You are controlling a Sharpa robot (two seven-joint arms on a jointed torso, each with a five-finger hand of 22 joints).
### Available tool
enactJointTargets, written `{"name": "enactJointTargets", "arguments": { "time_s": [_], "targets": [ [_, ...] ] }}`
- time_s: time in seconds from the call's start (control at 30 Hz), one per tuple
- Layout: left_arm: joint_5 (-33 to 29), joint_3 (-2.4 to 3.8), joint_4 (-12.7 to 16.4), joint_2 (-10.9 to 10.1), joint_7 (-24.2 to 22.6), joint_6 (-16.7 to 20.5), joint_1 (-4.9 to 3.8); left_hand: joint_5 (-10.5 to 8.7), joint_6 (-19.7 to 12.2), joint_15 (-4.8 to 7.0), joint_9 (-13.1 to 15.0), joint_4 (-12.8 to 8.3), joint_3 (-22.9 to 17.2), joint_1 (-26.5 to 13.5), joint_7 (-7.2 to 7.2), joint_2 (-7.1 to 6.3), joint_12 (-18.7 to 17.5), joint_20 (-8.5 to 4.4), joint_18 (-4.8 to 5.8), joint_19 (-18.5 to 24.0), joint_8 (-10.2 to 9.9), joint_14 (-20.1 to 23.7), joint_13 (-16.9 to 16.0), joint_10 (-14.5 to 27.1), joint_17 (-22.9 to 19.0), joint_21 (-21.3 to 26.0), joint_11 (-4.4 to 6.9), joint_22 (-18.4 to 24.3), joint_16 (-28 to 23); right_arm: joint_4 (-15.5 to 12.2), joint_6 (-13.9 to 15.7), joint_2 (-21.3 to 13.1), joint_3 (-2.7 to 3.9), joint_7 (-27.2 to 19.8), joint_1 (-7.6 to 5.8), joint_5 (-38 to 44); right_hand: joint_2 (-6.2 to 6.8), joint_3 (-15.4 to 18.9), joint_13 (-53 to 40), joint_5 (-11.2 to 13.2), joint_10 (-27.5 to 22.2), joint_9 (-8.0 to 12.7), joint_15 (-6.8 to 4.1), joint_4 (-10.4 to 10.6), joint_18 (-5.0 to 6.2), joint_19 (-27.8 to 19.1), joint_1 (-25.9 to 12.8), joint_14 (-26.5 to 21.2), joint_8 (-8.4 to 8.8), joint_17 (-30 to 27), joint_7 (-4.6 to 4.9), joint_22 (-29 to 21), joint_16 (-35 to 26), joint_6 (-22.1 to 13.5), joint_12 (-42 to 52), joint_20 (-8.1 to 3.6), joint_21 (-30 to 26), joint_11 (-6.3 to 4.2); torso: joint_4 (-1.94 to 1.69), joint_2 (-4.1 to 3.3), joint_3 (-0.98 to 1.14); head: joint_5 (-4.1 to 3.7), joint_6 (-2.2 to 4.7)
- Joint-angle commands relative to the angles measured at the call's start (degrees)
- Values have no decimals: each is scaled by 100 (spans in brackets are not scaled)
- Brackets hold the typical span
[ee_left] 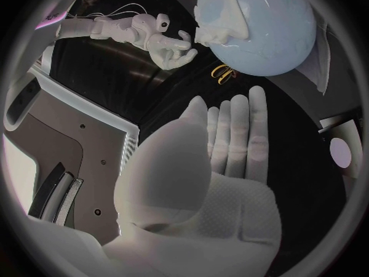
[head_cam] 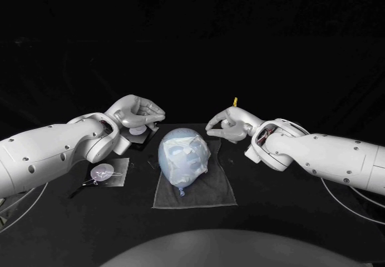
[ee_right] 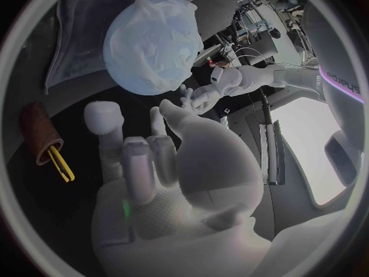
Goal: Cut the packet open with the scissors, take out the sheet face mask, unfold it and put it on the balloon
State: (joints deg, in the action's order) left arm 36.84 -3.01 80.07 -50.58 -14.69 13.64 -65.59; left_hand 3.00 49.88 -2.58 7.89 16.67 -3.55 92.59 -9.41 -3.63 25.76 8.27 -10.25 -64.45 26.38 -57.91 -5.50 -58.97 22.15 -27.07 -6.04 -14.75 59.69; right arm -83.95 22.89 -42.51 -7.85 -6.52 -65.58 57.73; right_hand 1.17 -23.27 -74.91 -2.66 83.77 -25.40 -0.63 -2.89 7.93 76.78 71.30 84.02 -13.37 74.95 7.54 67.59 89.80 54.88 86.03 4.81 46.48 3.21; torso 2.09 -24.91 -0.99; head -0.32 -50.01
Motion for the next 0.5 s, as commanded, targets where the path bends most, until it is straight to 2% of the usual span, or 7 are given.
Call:
{"name": "enactJointTargets", "arguments": {
  "time_s": [0.03, 0.07, 0.17, 0.23, 0.3, 0.37, 0.5],
  "targets": [
    [-83, 6, 148, -90, -187, 67, 2, -18, 114, 96, 8, -18, -88, 93, 49, 2, 102, -123, -10, -170, -14, -224, -90, -126, 317, -459, 82, -292, 505, 65, -429, 97, 6, 444, -30, -18, -96, -33, -1185, -21, 361, 8, -49, 59, -1, 58, -1, 598, 40, 1505, -10, 6, 20, 60, 45, -12, 25, -42, -5, 4, -1, 2, 1],
    [-46, 6, 186, -119, -167, 41, 4, -33, 174, 136, 18, 14, -142, 79, 100, 7, 188, -210, -6, -303, -28, -431, -181, -141, 816, -923, 128, -588, 891, 78, -422, 124, 6, 501, -36, -16, -133, -53, -1189, -19, 365, 6, -52, 78, 0, 61, -3, 598, 36, 1505, -18, 4, 20, 79, 50, -15, 23, -47, -2, 6, 0, 7, 1],
    [122, 4, 299, -193, -98, -39, 10, -25, 246, 226, 46, -10, -211, 97, 142, -47, 410, -284, -9, -319, -26, -1070, -361, -247, 2088, -1475, 197, -960, 1511, 109, -300, 205, 6, 679, -49, -58, -203, -87, -1210, -16, 384, 7, -66, 175, -1, 73, -69, 598, 39, 1505, -34, 6, 20, 114, 71, -26, 27, -62, -3, 3, -8, 4, 1],
    [289, 2, 377, -237, -42, -110, 15, -29, 313, 290, 83, -19, -288, 105, 199, -73, 710, -341, 77, -474, -13, -1559, -598, -292, 3044, -2323, 270, -1827, 1916, 123, -198, 258, 6, 809, -55, -167, -251, -79, -1251, -15, 419, -2, -78, 332, -5, 92, -206, 598, 24, 1505, -53, 18, 20, 175, 116, -38, 50, -76, 4, 4, -2, 16, 1],
    [404, 0, 430, -263, -3, -152, 20, -20, 349, 334, 122, -10, -362, 55, 233, -107, 1081, -376, 160, -548, -16, -1886, -905, -245, 3723, -3037, 305, -2605, 2161, 119, -173, 292, 6, 913, -59, -291, -266, -71, -1282, -15, 445, -7, -92, 435, -9, 109, -296, 598, 16, 1505, -74, 30, 20, 208, 149, -48, 76, -95, 3, 4, -1, 18, 1],
    [468, -2, 467, -283, 23, -175, 25, -14, 358, 347, 149, -20, -433, 36, 246, -130, 1384, -384, 203, -555, -25, -2062, -1155, -198, 4122, -3402, 335, -3013, 2282, 101, -188, 315, 7, 990, -62, -384, -248, -48, -1301, -14, 462, -14, -109, 553, -13, 128, -399, 598, 5, 1505, -94, 42, 20, 246, 170, -64, 99, -113, 3, 2, 1, 24, 1],
    [534, -5, 507, -309, 59, -194, 32, -27, 403, 369, 210, -23, -546, -6, 278, -176, 1875, -396, 248, -567, 1, -2256, -1564, -82, 4572, -3807, 367, -3463, 2414, 77, -248, 361, 7, 1137, -66, -470, -192, 7, -1316, -13, 473, -17, -120, 689, -20, 150, -517, 598, 6, 1505, -102, 59, 20, 262, 184, -77, 133, -121, 16, 0, 3, 22, 1]
  ]
}}
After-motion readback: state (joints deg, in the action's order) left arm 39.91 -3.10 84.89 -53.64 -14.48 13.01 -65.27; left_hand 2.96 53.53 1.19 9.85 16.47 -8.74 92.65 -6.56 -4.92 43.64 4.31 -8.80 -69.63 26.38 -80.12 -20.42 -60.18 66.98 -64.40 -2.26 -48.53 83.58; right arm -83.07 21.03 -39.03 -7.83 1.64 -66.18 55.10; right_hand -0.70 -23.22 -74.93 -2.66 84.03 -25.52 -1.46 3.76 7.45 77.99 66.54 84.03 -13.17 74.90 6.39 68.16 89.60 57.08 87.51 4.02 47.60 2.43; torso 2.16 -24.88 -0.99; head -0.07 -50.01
